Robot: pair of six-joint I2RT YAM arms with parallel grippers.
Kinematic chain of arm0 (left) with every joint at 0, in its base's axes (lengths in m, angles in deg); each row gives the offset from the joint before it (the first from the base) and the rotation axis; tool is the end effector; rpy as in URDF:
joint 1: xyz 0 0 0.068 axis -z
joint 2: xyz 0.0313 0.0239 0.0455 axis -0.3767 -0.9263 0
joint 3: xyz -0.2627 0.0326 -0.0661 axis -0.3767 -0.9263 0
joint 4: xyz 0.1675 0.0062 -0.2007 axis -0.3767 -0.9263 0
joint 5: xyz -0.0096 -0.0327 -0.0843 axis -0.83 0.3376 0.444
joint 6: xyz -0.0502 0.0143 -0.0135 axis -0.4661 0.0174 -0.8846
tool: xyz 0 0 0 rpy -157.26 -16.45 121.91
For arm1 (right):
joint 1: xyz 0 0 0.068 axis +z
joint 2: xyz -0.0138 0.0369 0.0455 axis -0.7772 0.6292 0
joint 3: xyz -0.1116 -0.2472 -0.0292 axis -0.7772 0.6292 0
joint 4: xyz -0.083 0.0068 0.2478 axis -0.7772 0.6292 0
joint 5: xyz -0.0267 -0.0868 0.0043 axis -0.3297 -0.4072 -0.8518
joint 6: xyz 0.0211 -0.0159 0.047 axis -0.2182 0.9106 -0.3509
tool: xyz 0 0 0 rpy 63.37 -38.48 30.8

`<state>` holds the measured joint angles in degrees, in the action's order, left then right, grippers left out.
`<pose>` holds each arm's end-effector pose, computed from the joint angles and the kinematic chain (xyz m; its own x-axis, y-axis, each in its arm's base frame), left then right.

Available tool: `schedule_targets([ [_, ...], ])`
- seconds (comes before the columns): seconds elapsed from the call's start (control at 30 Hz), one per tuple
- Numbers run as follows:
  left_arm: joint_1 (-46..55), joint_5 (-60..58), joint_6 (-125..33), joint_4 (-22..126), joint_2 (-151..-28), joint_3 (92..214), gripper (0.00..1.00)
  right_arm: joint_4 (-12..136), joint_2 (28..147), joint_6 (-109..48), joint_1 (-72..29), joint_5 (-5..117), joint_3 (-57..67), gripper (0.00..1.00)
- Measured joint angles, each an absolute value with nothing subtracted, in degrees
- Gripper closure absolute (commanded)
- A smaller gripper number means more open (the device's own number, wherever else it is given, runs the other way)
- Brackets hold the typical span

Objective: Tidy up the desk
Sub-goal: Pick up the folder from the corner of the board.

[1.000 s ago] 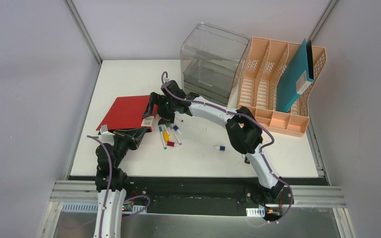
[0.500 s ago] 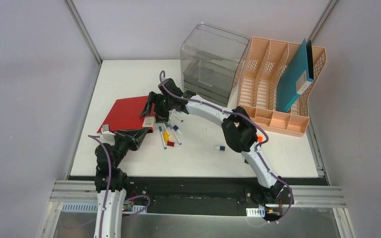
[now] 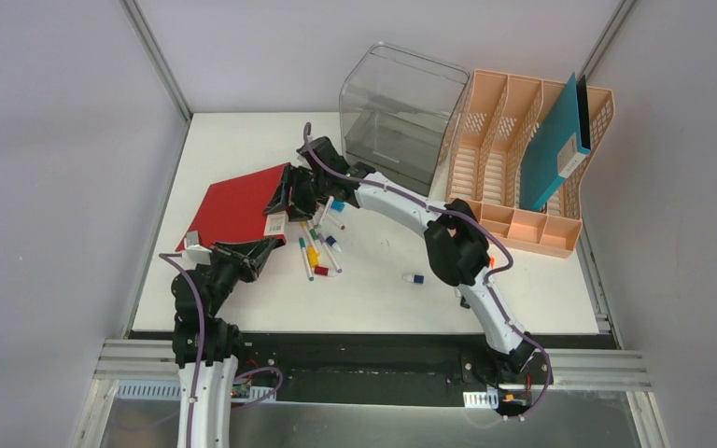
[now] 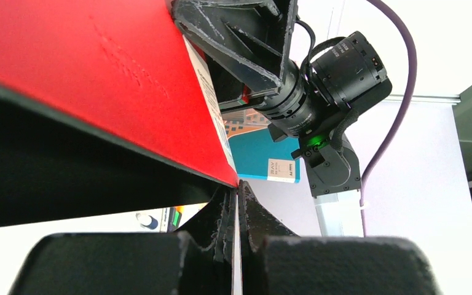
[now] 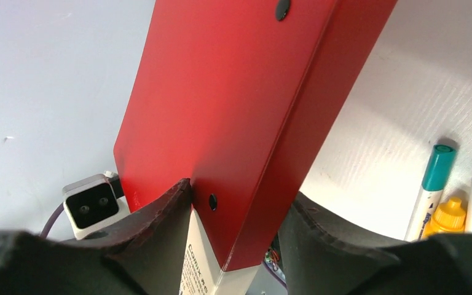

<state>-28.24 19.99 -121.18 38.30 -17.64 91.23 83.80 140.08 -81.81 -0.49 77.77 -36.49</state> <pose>0.0981 -0.0068 0.2097 -0.3943 -0.9187 -0.0247 -0.0527 0.0495 -0.9974 0.3270 0.4249 0.2256 -0.9883 -0.0424 -0.1466 -0.1458 0.5461 0.8249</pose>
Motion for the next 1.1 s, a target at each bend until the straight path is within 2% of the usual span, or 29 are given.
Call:
schedule_targets([
  [0.23,-28.2,22.0,-120.8,37.8,-17.3,93.6,1.00,82.9,135.7,-81.0,-1.1,78.2,-35.1,0.68],
  [0.4,-28.2,22.8,-120.5,36.9,-17.3,94.6,1.00,81.6,134.1,-80.9,-1.4,78.7,-33.9,0.91],
  [0.47,-28.2,22.8,-120.2,36.2,-17.3,94.8,1.00,81.4,134.1,-80.9,-1.4,78.9,-33.9,0.96],
  [0.6,-28.2,23.0,-119.6,34.8,-17.3,94.9,0.97,81.7,134.1,-80.3,-1.4,78.8,-33.8,1.00],
  [0.87,-27.9,29.3,-117.7,33.2,-17.1,94.9,0.83,80.4,134.0,-79.3,-1.3,79.7,-32.4,1.00],
  [1.03,-27.8,32.4,-116.8,32.9,-17.0,94.9,0.82,79.4,134.0,-78.8,-0.8,80.8,-31.5,1.00],
  [1.1,-27.8,33.2,-116.3,32.5,-17.0,94.9,0.78,79.1,134.0,-78.5,-0.7,81.0,-31.2,1.00],
])
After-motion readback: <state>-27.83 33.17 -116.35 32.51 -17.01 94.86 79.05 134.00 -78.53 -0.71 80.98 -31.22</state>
